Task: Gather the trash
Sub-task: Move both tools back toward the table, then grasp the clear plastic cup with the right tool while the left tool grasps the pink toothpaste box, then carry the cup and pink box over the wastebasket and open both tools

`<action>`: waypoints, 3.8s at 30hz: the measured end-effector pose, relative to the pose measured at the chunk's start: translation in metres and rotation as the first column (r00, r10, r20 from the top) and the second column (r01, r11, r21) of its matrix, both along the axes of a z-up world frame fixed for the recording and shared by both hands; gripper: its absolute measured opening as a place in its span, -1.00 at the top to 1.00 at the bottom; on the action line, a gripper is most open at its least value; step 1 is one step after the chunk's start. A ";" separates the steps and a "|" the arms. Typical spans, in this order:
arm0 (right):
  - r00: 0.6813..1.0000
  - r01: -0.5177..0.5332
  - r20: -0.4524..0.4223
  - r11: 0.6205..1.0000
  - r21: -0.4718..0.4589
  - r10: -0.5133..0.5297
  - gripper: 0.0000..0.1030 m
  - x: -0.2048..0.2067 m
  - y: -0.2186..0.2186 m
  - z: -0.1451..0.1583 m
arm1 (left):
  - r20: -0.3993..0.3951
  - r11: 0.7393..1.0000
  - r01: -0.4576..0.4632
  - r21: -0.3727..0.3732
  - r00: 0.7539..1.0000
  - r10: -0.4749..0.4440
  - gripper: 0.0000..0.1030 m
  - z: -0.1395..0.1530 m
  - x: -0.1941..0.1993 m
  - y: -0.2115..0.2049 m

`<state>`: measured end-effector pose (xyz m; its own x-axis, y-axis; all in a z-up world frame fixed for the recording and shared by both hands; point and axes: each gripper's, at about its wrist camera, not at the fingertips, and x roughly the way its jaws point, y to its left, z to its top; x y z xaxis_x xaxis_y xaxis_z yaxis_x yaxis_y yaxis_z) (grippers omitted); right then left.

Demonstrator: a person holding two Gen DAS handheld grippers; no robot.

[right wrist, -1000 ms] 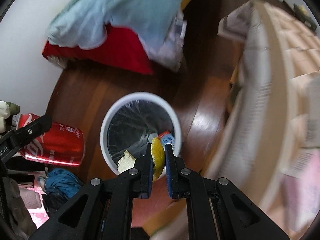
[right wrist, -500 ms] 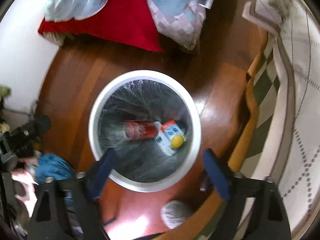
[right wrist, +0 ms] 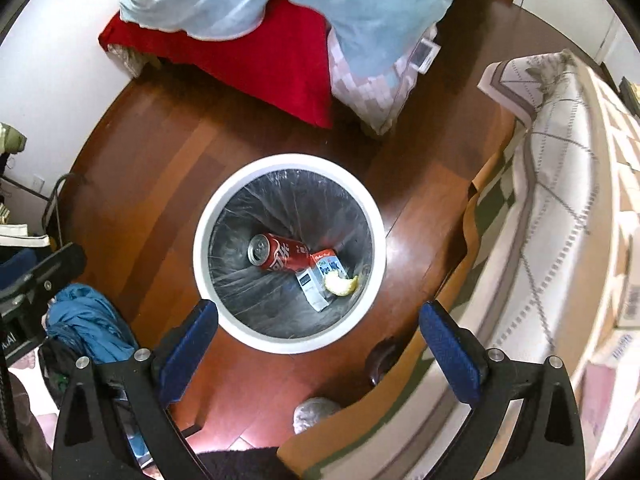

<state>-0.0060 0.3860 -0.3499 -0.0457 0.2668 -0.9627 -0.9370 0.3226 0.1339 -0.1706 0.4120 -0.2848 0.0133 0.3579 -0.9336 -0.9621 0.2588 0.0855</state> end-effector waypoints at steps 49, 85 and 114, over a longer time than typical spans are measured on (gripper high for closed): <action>0.809 0.588 -0.037 0.806 0.074 -0.587 -0.41 0.285 -0.330 0.063 | 0.142 0.934 0.273 -0.228 0.959 -0.246 -0.90 -0.011 0.294 -0.194; 0.907 0.421 -0.028 0.907 0.008 -0.421 0.11 0.226 -0.318 0.036 | 0.077 0.891 0.425 -0.158 0.905 -0.418 0.05 -0.022 0.266 -0.213; 0.994 0.074 -0.100 0.970 0.230 -0.052 0.12 0.067 -0.071 0.115 | 0.153 0.972 0.190 0.141 0.966 -0.211 0.06 0.118 0.103 -0.041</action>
